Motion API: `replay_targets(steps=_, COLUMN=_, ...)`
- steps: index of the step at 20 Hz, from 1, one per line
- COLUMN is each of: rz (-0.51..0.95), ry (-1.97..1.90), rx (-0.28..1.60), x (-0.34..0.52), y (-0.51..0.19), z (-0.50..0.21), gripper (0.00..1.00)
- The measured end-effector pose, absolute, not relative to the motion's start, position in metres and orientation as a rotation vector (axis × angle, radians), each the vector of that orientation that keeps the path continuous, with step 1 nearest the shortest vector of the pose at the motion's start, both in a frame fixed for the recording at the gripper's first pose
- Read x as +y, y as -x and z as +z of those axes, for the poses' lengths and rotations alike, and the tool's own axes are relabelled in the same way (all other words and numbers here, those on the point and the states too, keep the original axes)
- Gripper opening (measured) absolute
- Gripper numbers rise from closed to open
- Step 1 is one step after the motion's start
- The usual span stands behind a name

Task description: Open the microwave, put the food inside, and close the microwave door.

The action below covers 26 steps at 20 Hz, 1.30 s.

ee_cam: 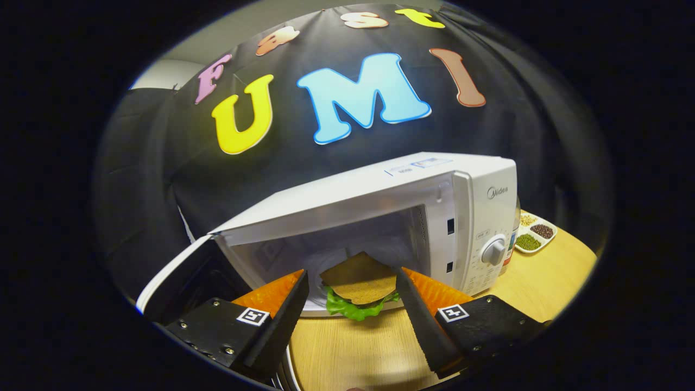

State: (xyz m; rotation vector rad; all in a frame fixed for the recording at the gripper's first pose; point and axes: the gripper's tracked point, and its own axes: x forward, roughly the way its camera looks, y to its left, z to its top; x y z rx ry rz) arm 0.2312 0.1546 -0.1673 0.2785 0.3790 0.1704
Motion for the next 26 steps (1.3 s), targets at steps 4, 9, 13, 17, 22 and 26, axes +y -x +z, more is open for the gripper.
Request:
replay_targets(steps=4, rz=0.223, ry=-0.267, rx=0.320, x=0.157, y=-0.183, z=-0.121, gripper=0.97)
replay_targets(steps=9, rz=0.276, ry=-0.226, rx=0.259, x=0.166, y=-0.126, z=-0.076, gripper=0.97)
replay_targets(steps=13, rz=0.347, ry=-0.186, rx=0.208, x=0.189, y=-0.078, z=-0.050, gripper=0.97)
replay_targets(steps=17, rz=0.441, ry=-0.174, rx=0.160, x=0.220, y=-0.034, z=-0.023, gripper=0.97)
replay_targets(steps=22, rz=0.569, ry=-0.200, rx=0.127, x=0.262, y=0.012, z=-0.006, gripper=0.95)
replay_targets(steps=26, rz=0.633, ry=-0.182, rx=0.191, x=0.291, y=0.037, z=-0.029, gripper=0.72)
